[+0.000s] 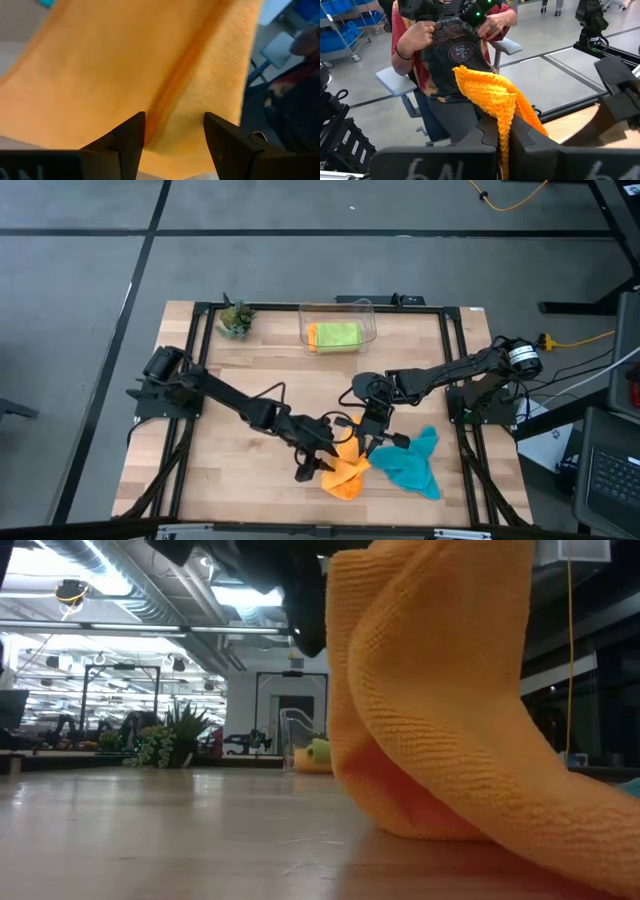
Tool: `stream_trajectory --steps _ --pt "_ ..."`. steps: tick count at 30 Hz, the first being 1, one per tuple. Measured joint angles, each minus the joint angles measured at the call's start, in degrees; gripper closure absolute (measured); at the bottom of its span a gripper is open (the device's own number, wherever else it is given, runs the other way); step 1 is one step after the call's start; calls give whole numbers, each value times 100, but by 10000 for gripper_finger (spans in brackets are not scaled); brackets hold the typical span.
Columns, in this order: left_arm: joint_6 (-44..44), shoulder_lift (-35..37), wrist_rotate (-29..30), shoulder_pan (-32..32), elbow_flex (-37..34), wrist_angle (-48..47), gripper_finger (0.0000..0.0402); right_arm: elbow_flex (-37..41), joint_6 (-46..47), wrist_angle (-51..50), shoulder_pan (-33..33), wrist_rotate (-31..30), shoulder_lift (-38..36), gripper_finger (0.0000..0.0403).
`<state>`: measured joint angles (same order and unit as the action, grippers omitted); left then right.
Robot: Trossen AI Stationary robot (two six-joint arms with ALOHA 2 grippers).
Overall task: Fold microfiber towels
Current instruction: Fold the orange microfiber cloth
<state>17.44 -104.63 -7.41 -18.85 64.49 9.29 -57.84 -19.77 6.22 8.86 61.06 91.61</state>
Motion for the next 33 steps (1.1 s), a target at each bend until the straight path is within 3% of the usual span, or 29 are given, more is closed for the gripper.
stream_trajectory --steps 6,16,19,22,25,29,33 --pt "-23 54 19 -125 4 -23 239 0 1 -11 0 0 0 395" --pt "-96 54 119 -328 4 -31 384 0 3 -37 0 0 0 395" --pt "33 89 31 -435 4 -123 397 0 112 -37 0 -16 0 395" --pt "160 395 143 -589 50 -652 400 0 153 -48 -2 -39 2 395" --pt "290 852 823 -737 220 -1863 401 0 152 -59 -2 -176 7 395" --pt "318 1451 1799 -848 607 -3333 401 -2 131 2 13 -1209 7 395" --pt "329 1854 2450 -826 1064 -4496 401 -2 156 390 102 -2896 7 395"
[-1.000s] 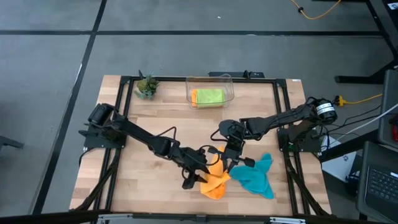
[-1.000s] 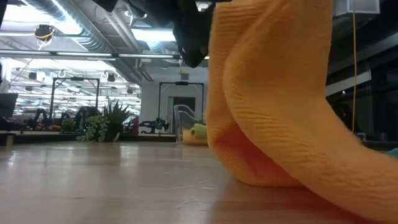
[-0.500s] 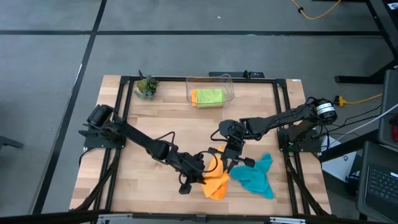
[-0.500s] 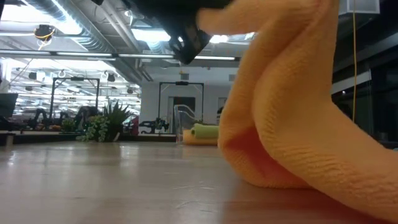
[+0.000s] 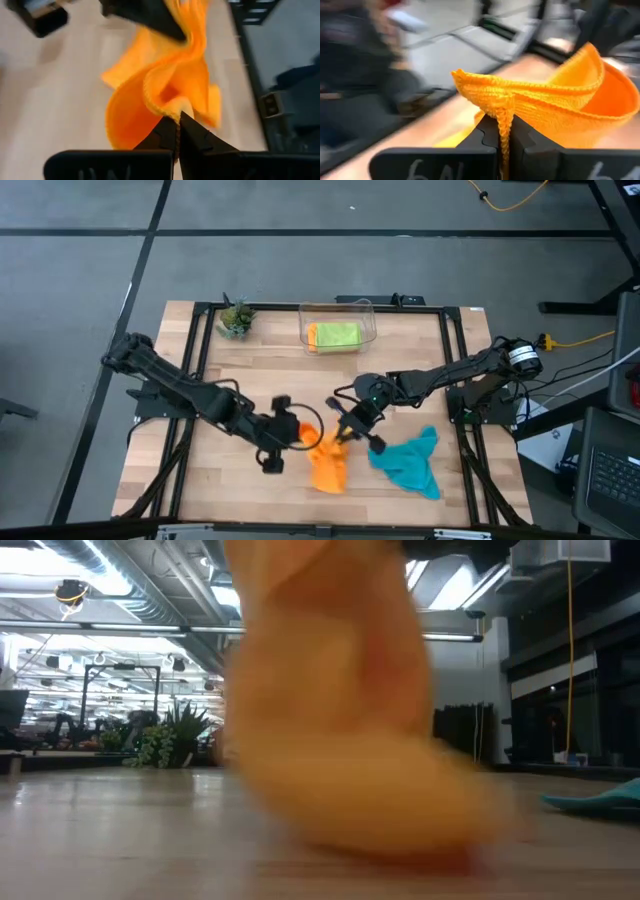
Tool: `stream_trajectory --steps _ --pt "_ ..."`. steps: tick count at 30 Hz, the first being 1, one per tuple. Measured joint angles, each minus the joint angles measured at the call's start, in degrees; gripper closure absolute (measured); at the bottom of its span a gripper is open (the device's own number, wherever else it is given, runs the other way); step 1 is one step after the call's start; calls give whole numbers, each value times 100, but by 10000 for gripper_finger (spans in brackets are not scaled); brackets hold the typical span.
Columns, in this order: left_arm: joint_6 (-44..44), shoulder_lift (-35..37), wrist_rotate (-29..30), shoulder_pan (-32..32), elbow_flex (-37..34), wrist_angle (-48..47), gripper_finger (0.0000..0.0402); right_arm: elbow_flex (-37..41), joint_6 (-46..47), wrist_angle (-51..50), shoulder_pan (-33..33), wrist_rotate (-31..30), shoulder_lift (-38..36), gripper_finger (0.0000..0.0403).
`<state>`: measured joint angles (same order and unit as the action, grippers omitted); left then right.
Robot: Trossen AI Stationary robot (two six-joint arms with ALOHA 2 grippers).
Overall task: Fold microfiber towels
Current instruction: Fold the orange microfiber cloth
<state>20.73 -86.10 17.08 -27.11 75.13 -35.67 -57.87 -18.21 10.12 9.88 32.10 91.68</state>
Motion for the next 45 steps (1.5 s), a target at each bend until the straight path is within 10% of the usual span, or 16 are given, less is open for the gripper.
stream_trajectory --steps 16,21,26,31,45 --pt "623 103 1070 367 1925 -3732 401 -1171 -539 -149 -102 -2955 -4 395" --pt "723 104 1403 376 2273 -3977 401 -1568 -607 -1377 -112 -1470 2 398" --pt "742 98 1375 361 2322 -3984 401 -1641 124 -793 88 -3050 -7 399" --pt "930 98 1089 230 2322 -3970 401 -1633 94 -641 234 -1623 -4 399" --pt "2111 98 760 -526 2326 -4498 401 -1633 565 652 852 -2671 518 400"
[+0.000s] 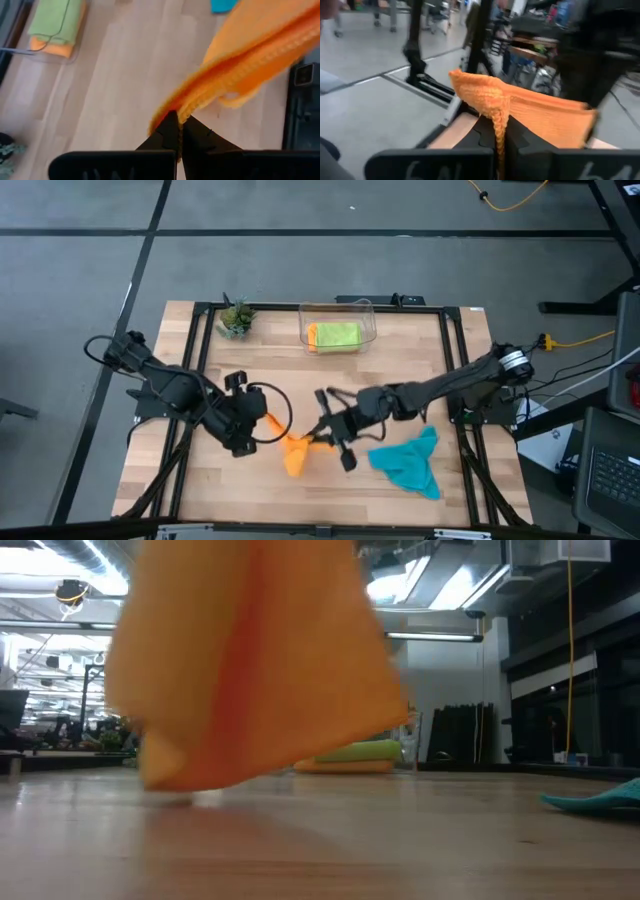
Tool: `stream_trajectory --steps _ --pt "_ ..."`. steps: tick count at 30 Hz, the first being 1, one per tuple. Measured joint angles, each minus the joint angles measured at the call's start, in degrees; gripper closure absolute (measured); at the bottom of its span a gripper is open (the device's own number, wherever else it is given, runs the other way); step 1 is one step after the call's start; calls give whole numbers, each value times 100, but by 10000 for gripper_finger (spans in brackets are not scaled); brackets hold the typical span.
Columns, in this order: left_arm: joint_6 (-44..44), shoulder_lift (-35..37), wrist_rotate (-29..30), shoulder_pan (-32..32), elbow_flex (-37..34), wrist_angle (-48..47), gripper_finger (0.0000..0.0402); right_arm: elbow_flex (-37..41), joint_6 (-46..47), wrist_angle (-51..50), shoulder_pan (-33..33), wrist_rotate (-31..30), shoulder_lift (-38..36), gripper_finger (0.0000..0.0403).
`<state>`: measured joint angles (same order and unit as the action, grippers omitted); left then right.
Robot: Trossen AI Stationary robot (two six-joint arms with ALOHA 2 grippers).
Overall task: Fold microfiber towels
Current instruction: Fold the orange microfiber cloth
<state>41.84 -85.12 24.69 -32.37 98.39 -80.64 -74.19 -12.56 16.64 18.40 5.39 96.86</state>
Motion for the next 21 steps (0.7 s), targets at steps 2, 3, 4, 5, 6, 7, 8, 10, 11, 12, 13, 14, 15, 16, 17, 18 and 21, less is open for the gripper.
stream_trajectory --steps 2,3,4,5,6,7,8,10,11,12,13,14,15,16,17,18,21 --pt "11 0 -41 -84 0 -15 401 2 22 358 82 0 235 400" --pt "18 0 -63 -120 0 -15 401 3 26 554 111 -24 338 400" --pt "28 0 -89 -146 0 -57 401 9 25 754 128 -98 428 400" --pt "77 0 -117 -160 0 -102 401 9 21 958 138 -177 502 400" --pt "144 0 -141 -159 0 -116 401 9 21 1089 141 -234 543 401" --pt "157 0 -149 -142 0 -127 401 9 22 1206 137 -241 575 401" --pt "153 0 -151 -126 0 -144 401 9 22 1285 137 -247 584 401" --pt "112 0 -131 -63 0 -137 401 7 20 1335 142 -251 584 401" --pt "29 0 -82 -3 0 -137 401 7 18 1339 143 -302 577 401" --pt "-72 0 -30 64 0 -126 401 7 14 1317 147 -401 570 401" --pt "-178 0 13 150 0 -114 401 6 9 1264 147 -505 562 401" --pt "-265 0 29 248 0 -111 401 4 9 1150 141 -653 556 401" --pt "-324 0 31 351 0 -97 401 2 13 962 112 -813 548 401" --pt "-364 -26 37 456 0 -66 401 11 28 728 76 -948 547 401" --pt "-454 -65 35 581 2 -41 401 40 47 496 28 -1032 550 401" --pt "-554 -127 24 699 0 -39 401 52 108 246 -28 -1111 586 401" --pt "-881 -408 -44 1075 -7 -33 401 138 206 -265 -179 -1189 669 401"
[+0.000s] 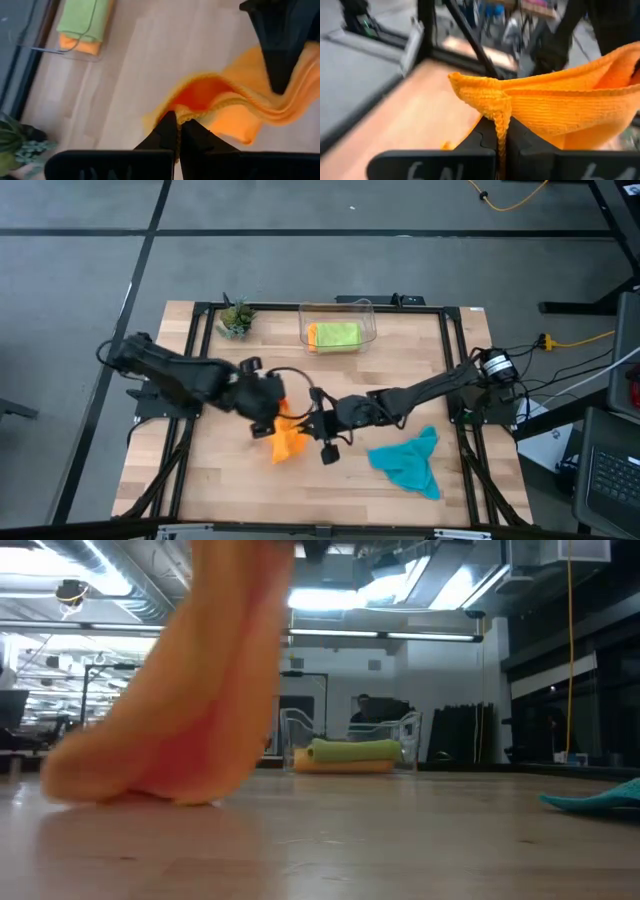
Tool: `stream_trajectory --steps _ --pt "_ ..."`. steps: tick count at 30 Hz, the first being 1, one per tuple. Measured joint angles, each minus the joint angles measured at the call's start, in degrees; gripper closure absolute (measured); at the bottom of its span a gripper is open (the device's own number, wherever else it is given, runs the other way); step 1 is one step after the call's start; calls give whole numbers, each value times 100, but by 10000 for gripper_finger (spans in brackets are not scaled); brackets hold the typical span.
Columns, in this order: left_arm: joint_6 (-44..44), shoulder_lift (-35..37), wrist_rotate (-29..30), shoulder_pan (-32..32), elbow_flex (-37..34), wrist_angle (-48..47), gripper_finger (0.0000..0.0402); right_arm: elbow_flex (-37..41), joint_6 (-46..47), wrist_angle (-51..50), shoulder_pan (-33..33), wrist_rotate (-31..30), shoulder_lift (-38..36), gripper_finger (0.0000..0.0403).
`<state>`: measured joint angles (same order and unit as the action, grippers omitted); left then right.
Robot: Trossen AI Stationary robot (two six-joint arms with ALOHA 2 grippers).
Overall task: Fold microfiber towels
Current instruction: Fold the orange microfiber cloth
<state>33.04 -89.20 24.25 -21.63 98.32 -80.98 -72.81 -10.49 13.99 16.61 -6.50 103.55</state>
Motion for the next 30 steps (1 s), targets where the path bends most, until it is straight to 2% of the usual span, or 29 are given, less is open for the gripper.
stream_trajectory --steps 4,11,16,20,26,30 --pt "-523 -436 -77 480 -4 7 401 197 -3 -329 -195 -188 0 401" --pt "-1313 -898 -81 1212 -7 160 401 235 -62 -1295 -395 -1291 -9 401" --pt "-1909 -940 -79 1664 -9 582 401 234 -289 -1717 -469 -1958 -17 401" --pt "-2301 -942 -84 1969 -9 789 401 234 -487 -2201 -563 -2734 -18 401" --pt "-2317 -989 -281 2333 -9 906 401 234 -476 -2637 -732 -2839 -20 401" --pt "-2300 -1049 -849 2408 -3 899 401 234 -477 -2636 -751 -2833 -20 400"
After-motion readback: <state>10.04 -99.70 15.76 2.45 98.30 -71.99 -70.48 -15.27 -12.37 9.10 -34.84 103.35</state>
